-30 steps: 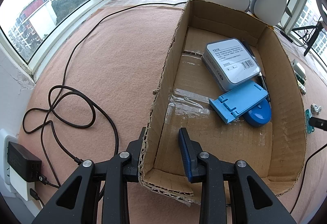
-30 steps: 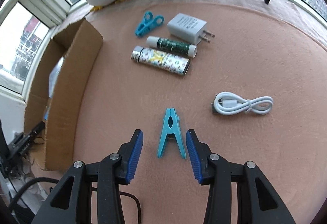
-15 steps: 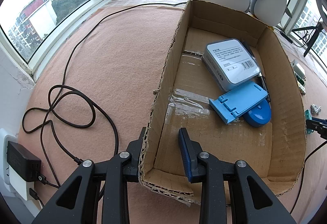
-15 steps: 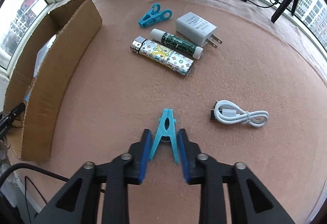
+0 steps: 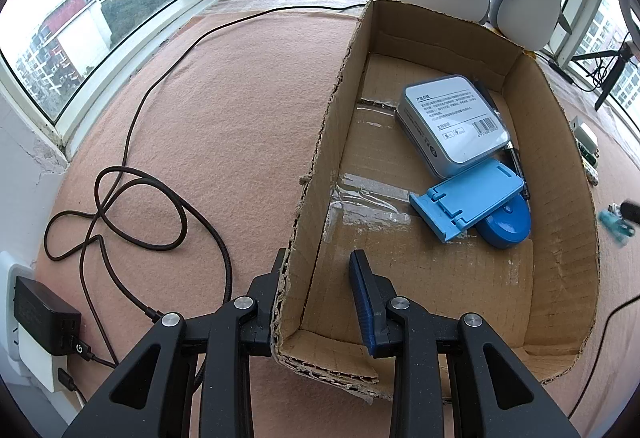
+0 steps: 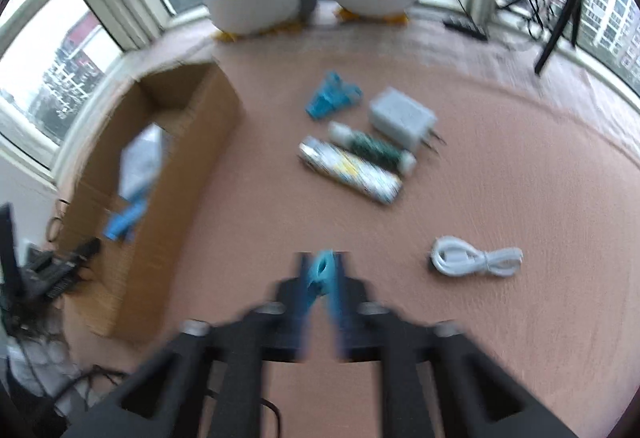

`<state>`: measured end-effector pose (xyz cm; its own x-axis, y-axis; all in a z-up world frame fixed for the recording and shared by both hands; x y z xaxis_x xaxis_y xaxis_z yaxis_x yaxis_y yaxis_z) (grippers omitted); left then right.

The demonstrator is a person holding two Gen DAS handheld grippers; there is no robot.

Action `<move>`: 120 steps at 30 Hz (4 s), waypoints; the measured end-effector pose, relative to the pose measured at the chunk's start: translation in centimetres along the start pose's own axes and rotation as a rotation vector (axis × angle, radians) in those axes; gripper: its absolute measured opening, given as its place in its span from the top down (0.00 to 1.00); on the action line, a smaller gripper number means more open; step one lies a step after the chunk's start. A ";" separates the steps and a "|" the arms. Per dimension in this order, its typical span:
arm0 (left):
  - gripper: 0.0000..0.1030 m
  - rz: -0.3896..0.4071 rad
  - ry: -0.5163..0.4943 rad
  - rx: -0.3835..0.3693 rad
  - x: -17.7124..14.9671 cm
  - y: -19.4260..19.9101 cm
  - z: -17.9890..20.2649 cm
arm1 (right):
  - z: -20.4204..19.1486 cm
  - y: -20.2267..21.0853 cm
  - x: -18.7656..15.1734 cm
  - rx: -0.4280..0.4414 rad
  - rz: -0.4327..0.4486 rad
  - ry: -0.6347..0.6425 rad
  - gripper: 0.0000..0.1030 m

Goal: Organize rigid objects

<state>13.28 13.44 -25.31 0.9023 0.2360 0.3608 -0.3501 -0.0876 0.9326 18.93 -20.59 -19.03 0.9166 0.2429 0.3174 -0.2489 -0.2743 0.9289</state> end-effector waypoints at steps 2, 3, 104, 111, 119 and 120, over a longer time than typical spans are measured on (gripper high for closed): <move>0.69 0.000 0.001 0.000 0.0 0.0 0.0 | -1.2 1.1 0.6 0.022 0.030 0.024 0.98; 0.69 0.000 0.001 0.000 0.0 0.0 0.0 | -2.1 1.4 1.0 0.021 0.039 0.048 0.98; 0.69 0.007 0.013 -0.026 0.0 0.1 -0.4 | -18.1 -2.6 -1.4 0.148 -0.064 0.416 0.68; 0.69 0.007 0.013 -0.026 -0.1 0.1 -0.5 | -15.9 -0.2 -0.8 0.172 0.013 0.335 0.61; 0.69 0.005 0.007 -0.021 -0.1 0.1 -0.5 | -5.8 2.8 -1.6 0.106 0.090 0.066 0.59; 0.69 0.005 0.006 -0.020 -0.1 0.1 -0.5 | -3.8 3.0 -1.9 0.105 0.088 0.008 0.58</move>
<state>13.04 13.89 -25.25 0.8990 0.2409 0.3658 -0.3599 -0.0698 0.9304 15.31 -18.34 -16.16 0.8900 0.2210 0.3989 -0.2941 -0.3905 0.8724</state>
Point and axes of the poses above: each gripper's, at about its wrist camera, not at the fingertips, and y roughly against the way its jaws point, z to its right, x to its top, the point moved 4 cm from there along -y, roughly the way its jaws point, and after that the axes turned 4 degrees about -z, right-handed, at the moved point
